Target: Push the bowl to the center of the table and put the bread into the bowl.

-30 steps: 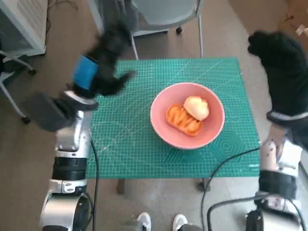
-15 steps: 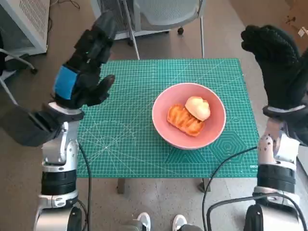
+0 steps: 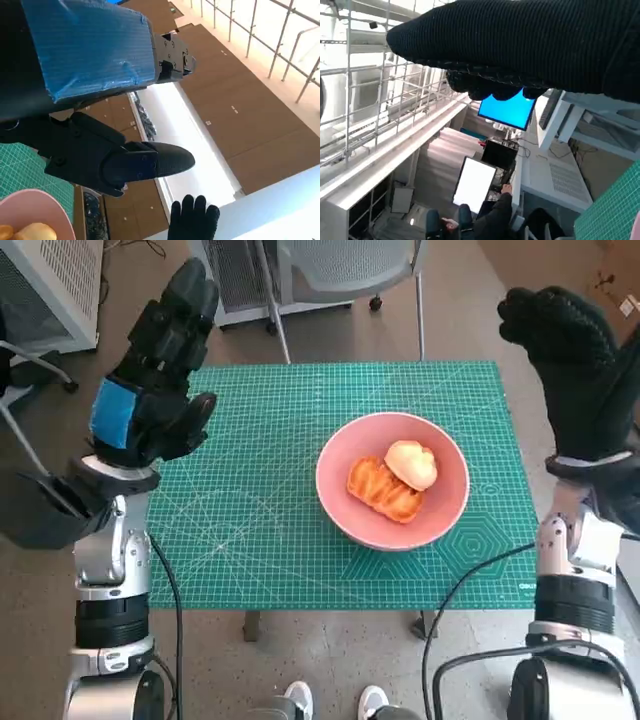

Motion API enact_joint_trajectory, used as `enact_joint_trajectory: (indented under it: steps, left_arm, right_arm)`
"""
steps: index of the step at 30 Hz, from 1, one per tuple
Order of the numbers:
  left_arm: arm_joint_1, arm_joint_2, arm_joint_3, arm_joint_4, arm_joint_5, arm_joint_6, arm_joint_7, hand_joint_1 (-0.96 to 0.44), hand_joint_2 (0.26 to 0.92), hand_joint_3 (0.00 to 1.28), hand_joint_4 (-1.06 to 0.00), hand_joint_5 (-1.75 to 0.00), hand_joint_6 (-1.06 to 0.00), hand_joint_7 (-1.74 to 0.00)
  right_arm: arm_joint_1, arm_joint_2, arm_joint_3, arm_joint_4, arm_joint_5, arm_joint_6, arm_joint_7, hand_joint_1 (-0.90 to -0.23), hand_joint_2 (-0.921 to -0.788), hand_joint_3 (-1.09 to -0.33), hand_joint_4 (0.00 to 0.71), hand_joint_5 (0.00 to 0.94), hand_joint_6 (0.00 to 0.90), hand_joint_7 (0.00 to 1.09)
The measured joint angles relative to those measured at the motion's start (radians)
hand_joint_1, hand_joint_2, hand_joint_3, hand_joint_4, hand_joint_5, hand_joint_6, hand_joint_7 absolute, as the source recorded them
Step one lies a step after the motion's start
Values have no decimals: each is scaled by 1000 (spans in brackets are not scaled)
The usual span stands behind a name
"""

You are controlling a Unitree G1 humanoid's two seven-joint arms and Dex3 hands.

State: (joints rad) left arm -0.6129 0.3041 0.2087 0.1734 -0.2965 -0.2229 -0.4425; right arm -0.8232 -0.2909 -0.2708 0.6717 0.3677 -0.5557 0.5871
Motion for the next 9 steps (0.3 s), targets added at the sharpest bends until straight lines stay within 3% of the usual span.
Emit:
enact_joint_trajectory:
  steps: [9]
  left_arm:
    - [0,-2,-4,3,1,1,1,-737,921,494,1,1,-121,0]
  right_arm:
    - [-13,0,0,10,0,0,0,-702,-921,-699,253,0,401,3]
